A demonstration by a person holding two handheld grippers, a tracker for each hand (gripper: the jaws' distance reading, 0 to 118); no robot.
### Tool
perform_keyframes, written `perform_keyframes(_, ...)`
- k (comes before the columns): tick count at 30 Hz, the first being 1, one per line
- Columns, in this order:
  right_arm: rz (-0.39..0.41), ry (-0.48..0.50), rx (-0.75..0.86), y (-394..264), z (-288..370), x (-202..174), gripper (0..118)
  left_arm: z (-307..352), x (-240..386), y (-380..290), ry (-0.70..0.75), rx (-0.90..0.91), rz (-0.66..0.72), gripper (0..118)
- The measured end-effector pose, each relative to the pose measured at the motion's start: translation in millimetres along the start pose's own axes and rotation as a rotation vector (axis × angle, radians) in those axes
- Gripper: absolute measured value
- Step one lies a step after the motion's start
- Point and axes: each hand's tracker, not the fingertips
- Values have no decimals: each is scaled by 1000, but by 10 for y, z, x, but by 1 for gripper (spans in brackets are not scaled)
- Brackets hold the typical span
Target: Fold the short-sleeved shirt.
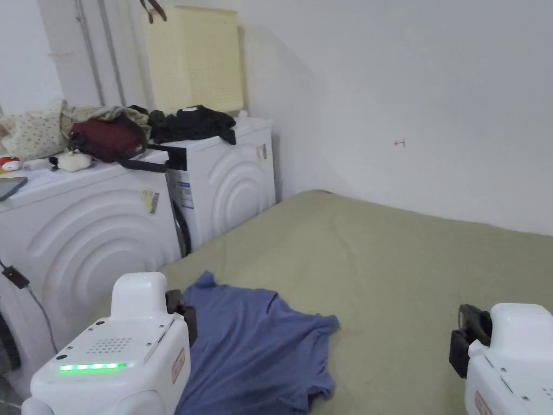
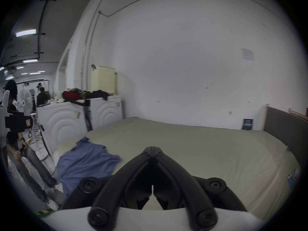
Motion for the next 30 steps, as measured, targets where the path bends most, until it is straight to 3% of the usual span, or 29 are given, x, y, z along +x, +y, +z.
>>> perform_keyframes(5,14,40,-15,-24,-112,-158,1,-34,-200,-85,76,-7,-51,0)
perform_keyframes(14,17,38,-61,-136,-280,-103,1,-498,-120,-132,7,-88,-40,0)
perform_keyframes(18,3,40,-85,-223,-369,-43,1,-954,26,-217,-24,-165,-78,0)
perform_keyframes(26,17,40,-176,-566,-677,38,2,-2311,382,-700,-165,-490,-69,0)
perform_keyframes(28,21,32,-202,-662,-747,60,2,-2613,445,-834,-193,-556,-49,8)
perform_keyframes(29,11,32,-215,-707,-773,79,2,-2762,474,-889,-210,-594,-50,18)
perform_keyframes(30,-1,34,-230,-746,-797,95,2,-2912,486,-946,-226,-643,-54,40)
